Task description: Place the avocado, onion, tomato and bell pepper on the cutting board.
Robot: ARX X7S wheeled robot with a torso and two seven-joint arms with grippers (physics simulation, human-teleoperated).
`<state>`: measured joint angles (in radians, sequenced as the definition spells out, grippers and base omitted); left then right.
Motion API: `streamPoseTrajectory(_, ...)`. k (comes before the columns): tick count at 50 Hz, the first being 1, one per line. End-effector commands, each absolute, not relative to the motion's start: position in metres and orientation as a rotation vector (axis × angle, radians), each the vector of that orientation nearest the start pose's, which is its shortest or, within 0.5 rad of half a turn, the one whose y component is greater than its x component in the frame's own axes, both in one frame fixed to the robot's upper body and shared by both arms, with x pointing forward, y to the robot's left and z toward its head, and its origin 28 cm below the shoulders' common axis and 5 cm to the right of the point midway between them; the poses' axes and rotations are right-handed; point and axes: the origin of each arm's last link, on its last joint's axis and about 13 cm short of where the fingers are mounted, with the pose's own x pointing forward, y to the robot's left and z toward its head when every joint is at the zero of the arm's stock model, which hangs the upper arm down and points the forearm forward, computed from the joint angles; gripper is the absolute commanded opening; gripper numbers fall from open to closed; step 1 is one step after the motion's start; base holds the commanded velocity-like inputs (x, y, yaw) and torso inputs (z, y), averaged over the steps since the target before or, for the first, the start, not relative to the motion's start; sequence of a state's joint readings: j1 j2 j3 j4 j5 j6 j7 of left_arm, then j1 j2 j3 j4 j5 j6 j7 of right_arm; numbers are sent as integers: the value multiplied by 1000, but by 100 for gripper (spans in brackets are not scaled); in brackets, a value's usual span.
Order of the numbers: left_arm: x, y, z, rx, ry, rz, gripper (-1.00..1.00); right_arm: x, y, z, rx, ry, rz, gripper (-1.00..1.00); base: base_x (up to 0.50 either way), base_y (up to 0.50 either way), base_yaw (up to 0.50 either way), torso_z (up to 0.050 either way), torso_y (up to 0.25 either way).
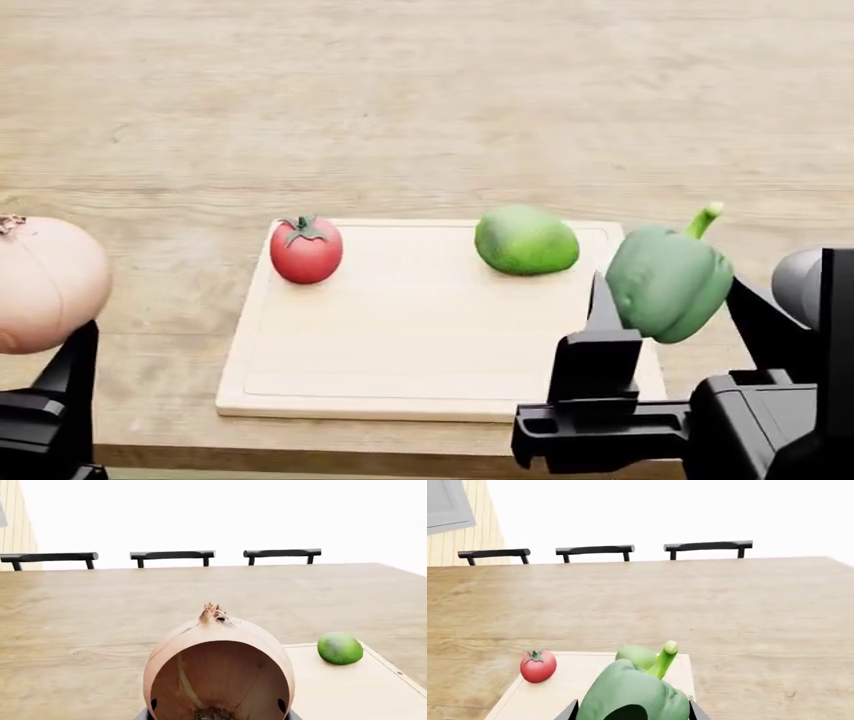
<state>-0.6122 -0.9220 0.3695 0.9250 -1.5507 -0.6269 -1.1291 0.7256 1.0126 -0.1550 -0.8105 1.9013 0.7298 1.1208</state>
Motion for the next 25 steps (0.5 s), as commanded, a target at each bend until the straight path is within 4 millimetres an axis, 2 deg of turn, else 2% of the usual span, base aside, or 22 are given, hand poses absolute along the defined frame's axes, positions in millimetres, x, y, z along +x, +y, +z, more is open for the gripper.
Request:
streamPoseTrajectory(1,156,219,229,-26,40,-117,-100,161,-139,266,14,85,131,-100,0,0,0,0,0)
streamPoseTrajectory(10,158,218,229,-29,35,-119,-100,184,-133,263,-23,97,168,-100,0,0,0,0,0)
streamPoseTrajectory(20,159,220,228,-31,30,-111,-100,223,-116,263,-21,108,237,-100,0,0,0,0,0)
streamPoseTrajectory(25,160,221,227,-32,30,-109,-100,243,-113,255,-26,149,237,-100,0,0,0,0,0)
